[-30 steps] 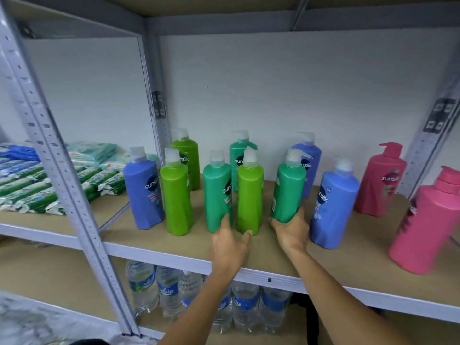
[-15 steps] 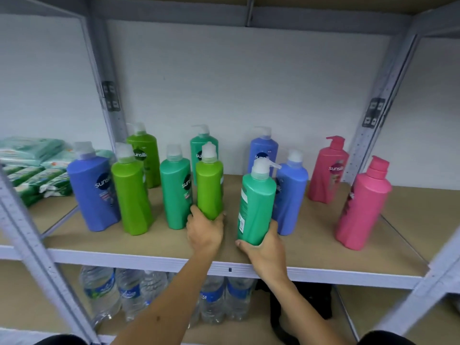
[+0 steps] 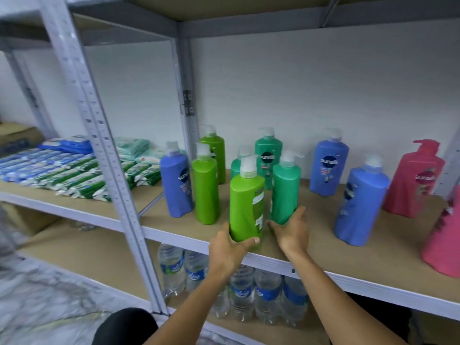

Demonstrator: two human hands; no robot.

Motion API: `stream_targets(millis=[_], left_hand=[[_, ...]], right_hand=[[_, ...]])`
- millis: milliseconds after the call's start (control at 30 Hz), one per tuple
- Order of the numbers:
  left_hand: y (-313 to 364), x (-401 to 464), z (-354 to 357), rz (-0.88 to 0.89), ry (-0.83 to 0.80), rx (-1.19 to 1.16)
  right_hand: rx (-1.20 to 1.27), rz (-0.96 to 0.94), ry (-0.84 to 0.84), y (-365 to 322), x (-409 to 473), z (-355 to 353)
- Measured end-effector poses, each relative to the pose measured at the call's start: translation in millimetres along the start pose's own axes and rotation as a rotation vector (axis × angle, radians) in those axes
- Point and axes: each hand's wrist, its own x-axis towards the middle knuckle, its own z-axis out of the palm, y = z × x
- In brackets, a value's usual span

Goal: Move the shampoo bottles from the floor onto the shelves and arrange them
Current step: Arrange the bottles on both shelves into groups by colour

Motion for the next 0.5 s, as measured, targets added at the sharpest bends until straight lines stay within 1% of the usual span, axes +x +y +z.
stream_targets(millis=[67, 200, 233, 300, 400, 433, 500], left_hand=[[-3, -3, -11, 0.014, 0.018, 0.010], [-10, -8, -31, 0.029, 0.034, -0.009], [-12, -8, -35, 0.031, 0.041, -0.019], [-16, -9, -40, 0.029, 0.063, -0.026], [-22, -10, -48, 0.005, 0.117, -0.035], [-24, -8, -53, -0.011, 0.138, -0.031], [-32, -5, -67, -0.049, 0.188, -0.028]], right_hand=[[0.019, 0.014, 0.001, -6, 2, 9], [0.047, 0.085, -0.051, -5, -4, 10], [0.075, 0.111, -0.045, -4, -10, 7], [0.135, 0.130, 0.022, -6, -26, 2], [0.209, 0.055, 0.164, -22, -59, 3], [0.217, 0.020, 0.186, -28, -67, 9], [0.239, -0.059, 0.179, -40, -80, 23]])
